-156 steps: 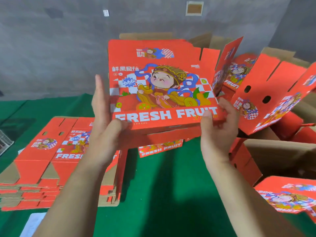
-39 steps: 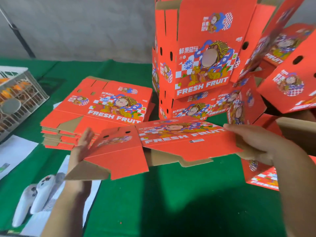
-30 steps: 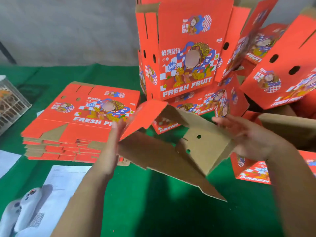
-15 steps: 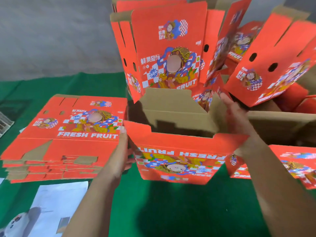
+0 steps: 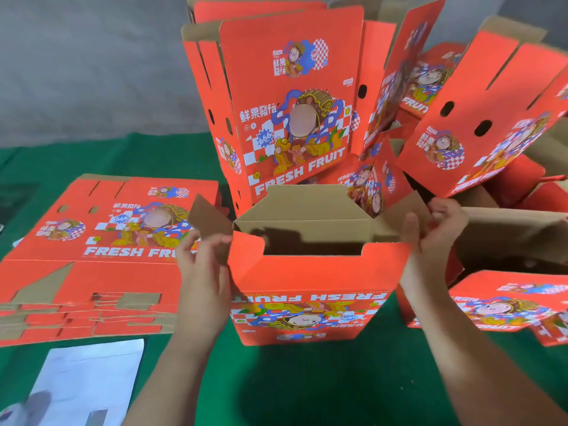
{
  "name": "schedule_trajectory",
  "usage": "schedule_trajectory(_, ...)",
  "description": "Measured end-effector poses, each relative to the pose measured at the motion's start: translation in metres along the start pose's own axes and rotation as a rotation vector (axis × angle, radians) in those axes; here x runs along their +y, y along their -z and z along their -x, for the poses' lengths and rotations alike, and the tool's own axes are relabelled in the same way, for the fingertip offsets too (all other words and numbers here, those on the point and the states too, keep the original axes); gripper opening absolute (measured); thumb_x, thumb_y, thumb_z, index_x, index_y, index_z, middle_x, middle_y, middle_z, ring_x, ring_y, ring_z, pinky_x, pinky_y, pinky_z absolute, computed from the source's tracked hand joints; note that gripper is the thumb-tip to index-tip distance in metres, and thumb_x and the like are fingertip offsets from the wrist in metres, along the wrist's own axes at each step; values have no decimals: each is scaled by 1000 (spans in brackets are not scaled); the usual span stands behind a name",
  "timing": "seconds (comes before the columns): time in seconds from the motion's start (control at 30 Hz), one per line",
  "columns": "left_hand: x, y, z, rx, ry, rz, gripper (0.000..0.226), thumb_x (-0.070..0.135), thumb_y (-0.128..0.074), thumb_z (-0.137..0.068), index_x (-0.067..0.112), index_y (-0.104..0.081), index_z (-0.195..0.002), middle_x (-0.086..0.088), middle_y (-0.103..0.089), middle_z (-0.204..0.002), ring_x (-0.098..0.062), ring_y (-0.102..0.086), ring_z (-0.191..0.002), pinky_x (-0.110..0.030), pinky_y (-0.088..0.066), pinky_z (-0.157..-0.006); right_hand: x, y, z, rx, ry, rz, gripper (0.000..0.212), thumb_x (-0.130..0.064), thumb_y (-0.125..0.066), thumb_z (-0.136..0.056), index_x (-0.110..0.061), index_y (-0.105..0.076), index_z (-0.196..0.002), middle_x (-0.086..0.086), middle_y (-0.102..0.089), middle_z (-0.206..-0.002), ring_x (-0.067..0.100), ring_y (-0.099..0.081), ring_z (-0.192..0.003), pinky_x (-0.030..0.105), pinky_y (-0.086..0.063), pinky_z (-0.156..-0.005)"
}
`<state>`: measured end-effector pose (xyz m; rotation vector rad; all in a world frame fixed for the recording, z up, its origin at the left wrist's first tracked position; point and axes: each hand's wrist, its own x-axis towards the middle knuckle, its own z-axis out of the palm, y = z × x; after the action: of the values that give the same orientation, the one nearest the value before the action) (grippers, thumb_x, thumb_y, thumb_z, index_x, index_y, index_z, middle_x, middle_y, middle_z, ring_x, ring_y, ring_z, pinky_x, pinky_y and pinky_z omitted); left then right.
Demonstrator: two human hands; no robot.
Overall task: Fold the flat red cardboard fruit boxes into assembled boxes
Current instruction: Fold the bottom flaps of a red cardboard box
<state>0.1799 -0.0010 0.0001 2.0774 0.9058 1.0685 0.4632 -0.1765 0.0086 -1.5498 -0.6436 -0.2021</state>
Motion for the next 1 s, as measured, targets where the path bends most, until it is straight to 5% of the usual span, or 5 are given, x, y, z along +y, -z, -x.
schedule_trajectory(0.23, 0, -8, 4, 21, 100, -28, 51, 30, -32, -106, 9, -55, -145, -3, -71, -118, -23, -63, -108, -44, -50, -94, 3, 10, 22, -183, -99, 371, 39, -68, -45, -82, -44, -70, -98, -29, -69, -89, -11, -60, -82, 24, -45, -78)
schedule_trajectory(0.37, 7, -13, 13, 45, 179, -135, 72, 71, -46, -98, 25, -45, -153, 11, -61, -110, -18, -35, -109, -34, -34, -95, -4, 9, 41, -265, -128, 331, 70, -44, -76, -86, -48, -36, -144, -40, -44, -135, -17, -44, -125, 6, -34, -102)
schedule_trajectory(0.57, 8, -13, -5, 68, -39, -305, 78, 13, -72, -90, 12, -34, -158, -14, -42, -154, -26, -33, -126, -28, -20, -103, -39, -11, 39, -167, 130, 886, 114, -24, -88, -71, -34, -21, -163, 19, -14, -165, 45, -18, -149, 58, -24, -118)
schedule_trajectory(0.77, 3, -16, 3, 42, -128, 30, 61, -17, -42, -75, 24, -43, -119, 1, -49, -138, -33, -49, -127, -50, -44, -101, -61, -58, 75, -453, 351, 775, 56, -21, -70, -82, -30, -65, -137, 2, -61, -125, 34, -57, -112, 47, -44, -92)
schedule_trajectory(1.0, 3, -3, -2, -307, -285, -238, 49, 25, -56, -96, 35, -55, -144, 11, -53, -117, -24, -49, -108, -38, -35, -97, -53, -67, 51, -966, -69, 958, 93, -75, -17, -76, -48, 14, -159, -15, 53, -154, 30, -42, -142, 49, -28, -117)
